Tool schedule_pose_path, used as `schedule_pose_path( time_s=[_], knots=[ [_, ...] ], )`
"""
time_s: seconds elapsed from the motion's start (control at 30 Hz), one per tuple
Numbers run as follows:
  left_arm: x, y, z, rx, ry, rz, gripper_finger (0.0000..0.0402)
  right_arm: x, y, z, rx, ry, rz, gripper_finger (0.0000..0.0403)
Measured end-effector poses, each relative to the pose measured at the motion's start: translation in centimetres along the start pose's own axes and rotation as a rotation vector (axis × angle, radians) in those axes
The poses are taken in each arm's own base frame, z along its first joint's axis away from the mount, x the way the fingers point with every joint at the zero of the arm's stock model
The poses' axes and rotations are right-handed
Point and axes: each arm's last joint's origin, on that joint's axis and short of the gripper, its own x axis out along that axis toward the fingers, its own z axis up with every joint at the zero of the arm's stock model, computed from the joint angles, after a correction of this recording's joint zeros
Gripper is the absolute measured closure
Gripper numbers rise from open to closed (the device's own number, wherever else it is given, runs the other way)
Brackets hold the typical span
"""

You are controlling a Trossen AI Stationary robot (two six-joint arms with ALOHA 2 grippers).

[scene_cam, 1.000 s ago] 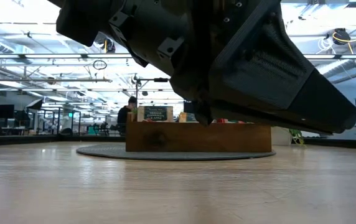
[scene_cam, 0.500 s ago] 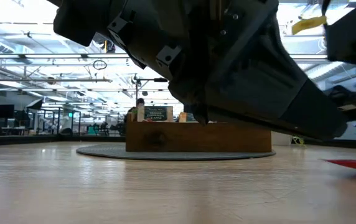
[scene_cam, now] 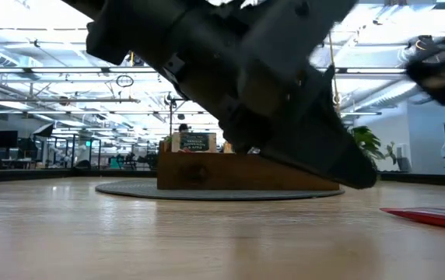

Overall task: Pick & Place Tea
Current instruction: Put the red tea sachet into the right section of the wooden organizer

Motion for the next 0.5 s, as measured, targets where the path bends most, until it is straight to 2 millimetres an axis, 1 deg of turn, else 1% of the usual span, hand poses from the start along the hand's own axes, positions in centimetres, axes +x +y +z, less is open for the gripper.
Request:
schedule_pose_path(
  time_s=[0.03, 0.13, 0.23, 0.33, 0.4, 0.5],
  knots=[
    [0.0, 0.2, 0.0, -0.004, 0.001, 0.018, 0.0376, -0.1, 0.5, -0.3, 0.019, 0.02, 0.033, 0.0403],
    [0.2, 0.7, 0.2, -0.029, -0.008, 0.024, 0.0376, 0.3, 1.6, -1.3, 0.053, 0.055, 0.054, 0.0403],
    [0.2, 0.9, 0.3, -0.067, -0.008, 0.034, 0.0376, 1.0, 2.0, -2.1, 0.074, 0.078, 0.033, 0.0403],
    [0.4, 1.0, 0.1, -0.078, -0.019, 0.056, 0.0376, 1.8, 1.6, -2.6, 0.086, 0.083, -0.037, 0.0403],
    [0.6, 1.0, -0.1, -0.078, -0.025, 0.053, 0.0376, 2.6, 1.0, -2.8, 0.094, 0.1, -0.084, 0.0403],
    [1.4, 1.0, -0.7, -0.085, -0.026, 0.03, 0.0376, 3.1, 0.1, -2.9, 0.131, 0.134, -0.133, 0.0403]
  ],
)
